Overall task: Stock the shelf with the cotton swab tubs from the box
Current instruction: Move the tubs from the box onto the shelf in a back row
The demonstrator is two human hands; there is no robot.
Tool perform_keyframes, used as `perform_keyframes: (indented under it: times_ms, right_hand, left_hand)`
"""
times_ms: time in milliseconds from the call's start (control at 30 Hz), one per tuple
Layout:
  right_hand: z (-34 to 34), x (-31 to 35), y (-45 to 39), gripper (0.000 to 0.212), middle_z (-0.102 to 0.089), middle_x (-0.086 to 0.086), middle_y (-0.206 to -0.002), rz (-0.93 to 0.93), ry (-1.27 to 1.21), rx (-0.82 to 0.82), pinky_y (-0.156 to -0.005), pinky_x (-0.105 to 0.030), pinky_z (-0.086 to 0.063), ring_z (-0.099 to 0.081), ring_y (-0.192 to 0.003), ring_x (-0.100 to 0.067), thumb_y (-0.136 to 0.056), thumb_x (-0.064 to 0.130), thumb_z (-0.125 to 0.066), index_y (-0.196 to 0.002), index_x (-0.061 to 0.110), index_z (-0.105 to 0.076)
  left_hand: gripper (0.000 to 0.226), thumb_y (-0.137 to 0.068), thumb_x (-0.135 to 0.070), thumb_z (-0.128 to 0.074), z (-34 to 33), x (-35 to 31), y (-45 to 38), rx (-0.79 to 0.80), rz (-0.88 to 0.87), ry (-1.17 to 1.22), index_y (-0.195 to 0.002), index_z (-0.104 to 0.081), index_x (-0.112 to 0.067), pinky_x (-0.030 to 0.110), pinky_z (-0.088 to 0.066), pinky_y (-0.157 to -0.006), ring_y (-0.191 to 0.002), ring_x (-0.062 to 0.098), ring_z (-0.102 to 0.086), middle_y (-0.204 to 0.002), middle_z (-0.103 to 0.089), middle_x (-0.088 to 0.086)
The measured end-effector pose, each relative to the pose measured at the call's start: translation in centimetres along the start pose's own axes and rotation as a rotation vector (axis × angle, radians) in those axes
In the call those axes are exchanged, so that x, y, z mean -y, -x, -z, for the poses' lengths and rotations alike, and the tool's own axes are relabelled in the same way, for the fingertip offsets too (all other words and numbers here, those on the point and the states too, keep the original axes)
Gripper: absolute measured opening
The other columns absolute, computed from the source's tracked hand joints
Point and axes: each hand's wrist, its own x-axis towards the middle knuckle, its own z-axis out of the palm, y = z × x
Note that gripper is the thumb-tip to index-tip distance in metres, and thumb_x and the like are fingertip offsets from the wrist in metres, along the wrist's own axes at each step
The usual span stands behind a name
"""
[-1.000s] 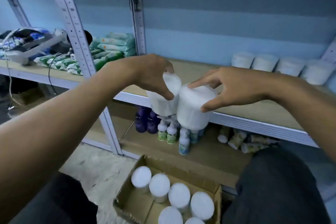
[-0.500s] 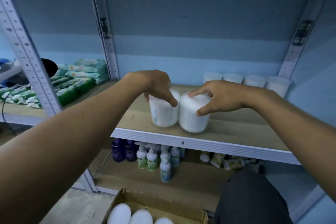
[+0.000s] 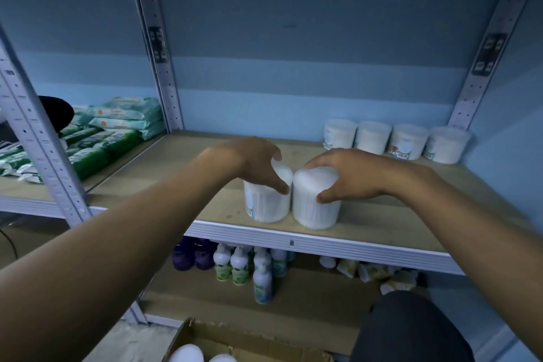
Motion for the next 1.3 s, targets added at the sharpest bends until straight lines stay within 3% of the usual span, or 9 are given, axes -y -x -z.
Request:
perform_keyframes:
  times_ms: [133, 267, 400, 867, 1000, 1133, 1300]
  right_hand:
    - [-1.0, 1.9, 1.0, 0.070, -0.051, 0.001, -0.141, -0.079, 0.061, -0.098, -0.093, -0.034, -0.047, -0.052, -0.124, -0.020, -0.074, 0.041, -0.078, -0.139, 0.033, -0.053]
    - [-3.4, 4.1, 1.5, 0.045, -0.056, -0.005, -0.125, -0.123, 0.104, -0.201, -0.086, -0.040, -0.051, -0.056, -0.113, -0.030, -0.082, 0.024, -0.071, -0.125, 0.024, -0.061]
    - [-4.4, 4.5, 0.6, 0.036, -0.061, -0.009, -0.117, -0.137, 0.184, -0.326, -0.074, -0.038, -0.050, -0.061, -0.103, -0.035, -0.086, 0.011, -0.066, -0.121, 0.019, -0.063]
    - [-4.0, 0.9, -5.3, 0.031, -0.064, -0.011, -0.112, -0.072, 0.184, -0.368, -0.067, -0.033, -0.048, -0.062, -0.099, -0.031, -0.085, 0.009, -0.066, -0.115, 0.016, -0.062]
    - [-3.4, -0.1, -7.5, 0.038, -0.056, -0.007, -0.123, -0.084, 0.161, -0.323, -0.072, -0.032, -0.040, -0.056, -0.109, -0.029, -0.091, 0.009, -0.062, -0.127, 0.020, -0.057]
    - [-2.7, -1.4, -10.2, 0.039, -0.055, -0.003, -0.122, -0.112, 0.123, -0.285, -0.068, -0.028, -0.033, -0.052, -0.110, -0.025, -0.091, 0.011, -0.062, -0.126, 0.027, -0.055]
    - [-2.7, -3.3, -13.3, 0.038, -0.058, -0.003, -0.124, -0.090, 0.041, -0.321, -0.074, -0.030, -0.038, -0.054, -0.112, -0.025, -0.088, 0.009, -0.066, -0.122, 0.025, -0.059]
  left_hand:
    - [0.079, -0.068, -0.058, -0.080, -0.4, 0.0, 0.9, -0.016, -0.059, 0.014, -0.137, -0.051, -0.034, 0.036, -0.045, -0.101, -0.125, 0.017, -0.050, -0.140, -0.051, -0.008]
    - [0.072, -0.078, -0.041, -0.080, -2.0, 0.0, 1.1, -0.055, -0.087, -0.016, -0.141, -0.047, -0.034, 0.032, -0.040, -0.103, -0.132, 0.017, -0.044, -0.144, -0.047, -0.006]
    - [0.067, -0.083, -0.036, -0.077, -2.9, 0.4, 0.9, -0.115, -0.103, -0.021, -0.142, -0.048, -0.031, 0.031, -0.038, -0.102, -0.133, 0.019, -0.045, -0.146, -0.047, -0.003]
    - [0.064, -0.081, -0.036, -0.078, -2.9, 1.7, -4.4, -0.161, -0.075, 0.047, -0.140, -0.054, -0.030, 0.032, -0.042, -0.101, -0.129, 0.021, -0.050, -0.143, -0.053, -0.004]
    - [0.065, -0.080, -0.035, -0.079, -3.1, 2.3, -7.2, -0.171, -0.053, 0.084, -0.140, -0.054, -0.031, 0.036, -0.043, -0.104, -0.130, 0.021, -0.047, -0.144, -0.051, -0.003]
    - [0.064, -0.080, -0.034, -0.080, -3.0, 2.8, -10.1, -0.179, -0.014, 0.132, -0.139, -0.053, -0.032, 0.031, -0.043, -0.095, -0.127, 0.022, -0.050, -0.142, -0.050, -0.001]
    - [0.064, -0.079, -0.034, -0.081, -2.7, 3.4, -13.6, -0.195, -0.004, 0.138, -0.137, -0.056, -0.032, 0.030, -0.043, -0.092, -0.125, 0.023, -0.052, -0.141, -0.052, 0.000]
